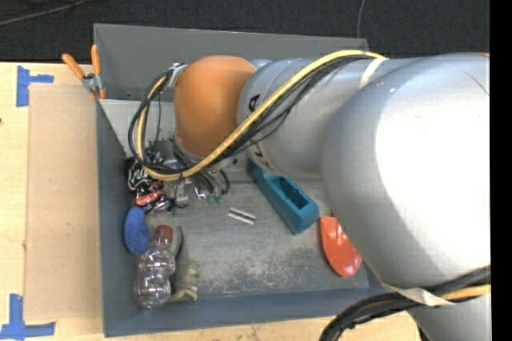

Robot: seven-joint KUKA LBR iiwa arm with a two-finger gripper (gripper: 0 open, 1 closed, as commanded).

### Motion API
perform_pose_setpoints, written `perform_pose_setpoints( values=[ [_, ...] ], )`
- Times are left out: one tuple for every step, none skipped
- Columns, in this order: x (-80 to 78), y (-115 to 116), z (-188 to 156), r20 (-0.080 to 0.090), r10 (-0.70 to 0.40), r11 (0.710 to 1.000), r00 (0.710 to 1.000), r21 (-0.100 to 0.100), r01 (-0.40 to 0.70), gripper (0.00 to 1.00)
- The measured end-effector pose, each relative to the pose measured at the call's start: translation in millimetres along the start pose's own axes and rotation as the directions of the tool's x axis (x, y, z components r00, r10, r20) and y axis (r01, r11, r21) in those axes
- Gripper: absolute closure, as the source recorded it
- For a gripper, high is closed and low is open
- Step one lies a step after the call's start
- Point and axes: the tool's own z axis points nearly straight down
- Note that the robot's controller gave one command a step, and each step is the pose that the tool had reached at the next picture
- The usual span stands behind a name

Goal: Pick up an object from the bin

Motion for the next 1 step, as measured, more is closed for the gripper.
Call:
perform_pose_setpoints(
  values=[
    [-5.6, -0.1, 4.2, 0.002, -0.218, 0.976, 0.976, 0.002, 0.218, 1.00]
  ],
)
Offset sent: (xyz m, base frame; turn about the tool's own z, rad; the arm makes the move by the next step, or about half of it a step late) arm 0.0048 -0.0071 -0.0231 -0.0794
